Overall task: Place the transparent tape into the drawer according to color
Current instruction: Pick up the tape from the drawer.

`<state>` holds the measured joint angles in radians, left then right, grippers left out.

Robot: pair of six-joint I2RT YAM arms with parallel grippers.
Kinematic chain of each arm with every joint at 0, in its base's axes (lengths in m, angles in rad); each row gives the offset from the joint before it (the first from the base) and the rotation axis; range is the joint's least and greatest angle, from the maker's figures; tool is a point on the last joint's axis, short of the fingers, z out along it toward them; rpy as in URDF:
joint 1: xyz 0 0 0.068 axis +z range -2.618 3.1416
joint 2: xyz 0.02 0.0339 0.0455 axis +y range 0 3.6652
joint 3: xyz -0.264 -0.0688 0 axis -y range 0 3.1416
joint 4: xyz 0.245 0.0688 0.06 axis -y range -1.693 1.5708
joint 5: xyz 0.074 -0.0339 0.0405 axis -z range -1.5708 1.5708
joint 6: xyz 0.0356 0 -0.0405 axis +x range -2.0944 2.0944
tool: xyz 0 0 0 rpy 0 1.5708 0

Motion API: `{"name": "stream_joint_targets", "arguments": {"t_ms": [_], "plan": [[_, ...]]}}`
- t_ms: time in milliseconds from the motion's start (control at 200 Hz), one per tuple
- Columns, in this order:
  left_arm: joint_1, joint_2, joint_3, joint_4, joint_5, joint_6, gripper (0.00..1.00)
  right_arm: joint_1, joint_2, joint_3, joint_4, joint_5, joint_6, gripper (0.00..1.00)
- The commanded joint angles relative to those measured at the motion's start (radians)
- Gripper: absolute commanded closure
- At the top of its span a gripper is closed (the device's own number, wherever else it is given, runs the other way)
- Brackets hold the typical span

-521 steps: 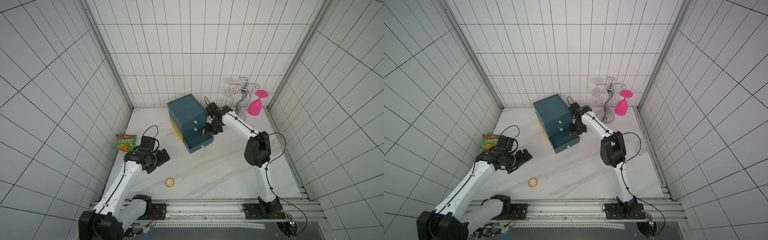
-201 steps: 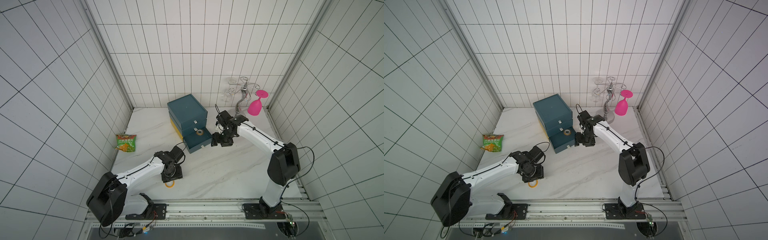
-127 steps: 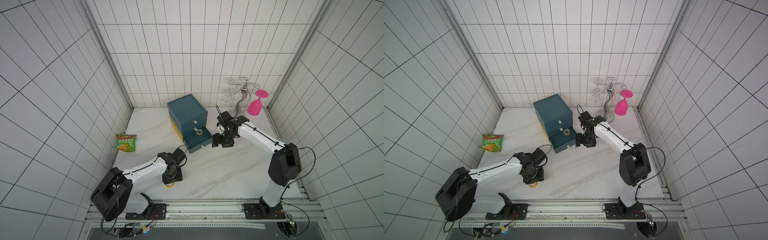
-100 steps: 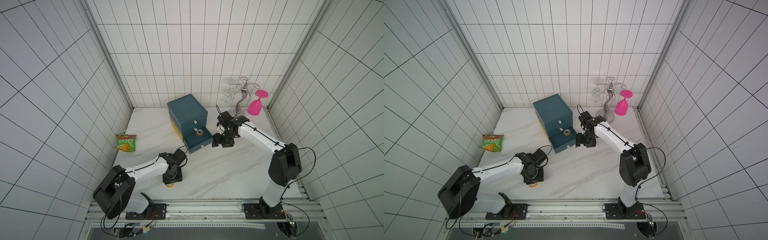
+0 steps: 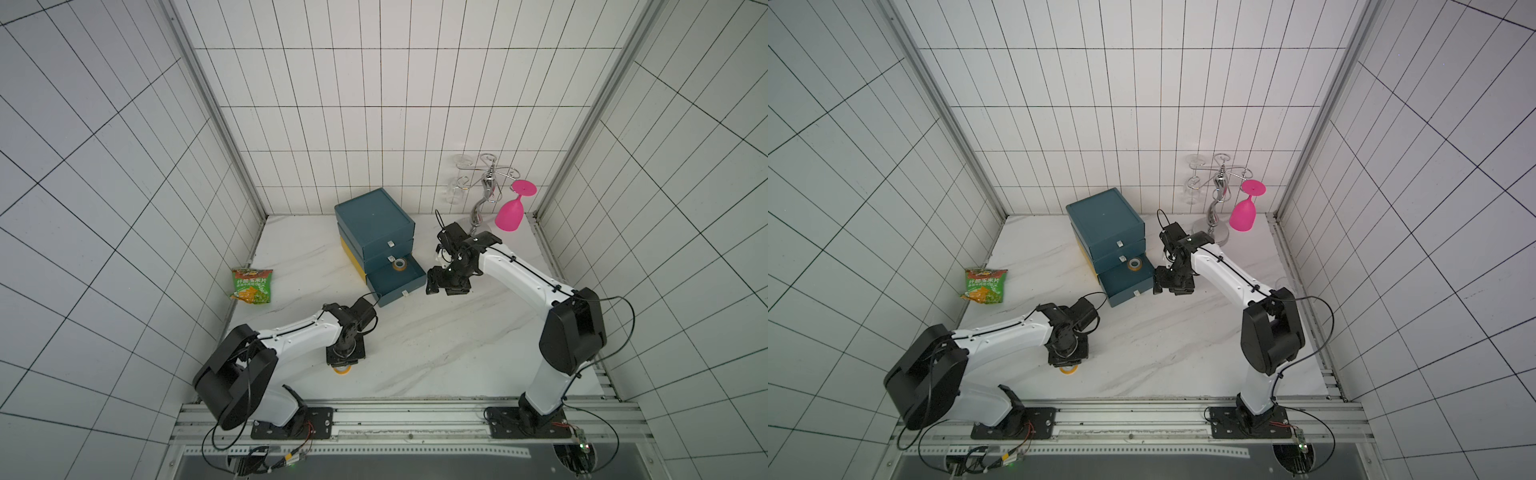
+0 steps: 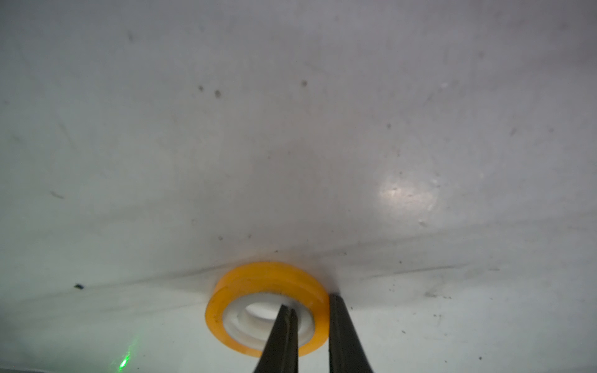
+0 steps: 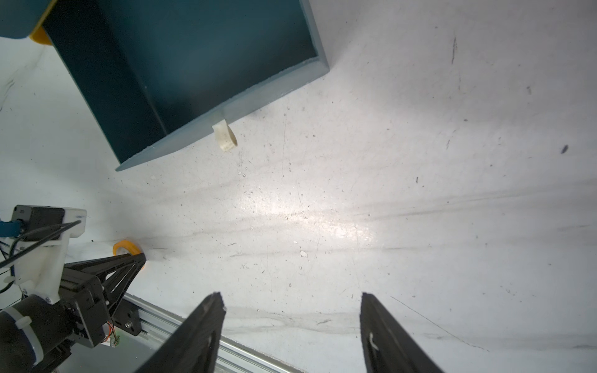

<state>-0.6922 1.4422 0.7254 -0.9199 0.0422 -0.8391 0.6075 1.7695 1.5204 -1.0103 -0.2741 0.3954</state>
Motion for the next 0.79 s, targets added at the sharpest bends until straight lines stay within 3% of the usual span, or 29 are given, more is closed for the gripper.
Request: {"name": "stream_joint_targets", "arguments": {"t_ms": [0, 345, 790], "plan": [[-0.001, 0.041, -0.017, 0.078, -0.025, 0.006, 1.00, -0.014, -0.036, -0.031, -0.001, -0.013, 0.005, 0.30], [0.000, -0.014, 0.071, 0.004, -0.063, 0.007, 1.00, -0.051, -0.071, -0.139, 0.074, -0.091, 0.037, 0.29], [0.014, -0.013, 0.342, -0.085, -0.109, 0.044, 1.00, -0.108, -0.116, -0.215, 0.113, -0.108, 0.040, 0.28]]}}
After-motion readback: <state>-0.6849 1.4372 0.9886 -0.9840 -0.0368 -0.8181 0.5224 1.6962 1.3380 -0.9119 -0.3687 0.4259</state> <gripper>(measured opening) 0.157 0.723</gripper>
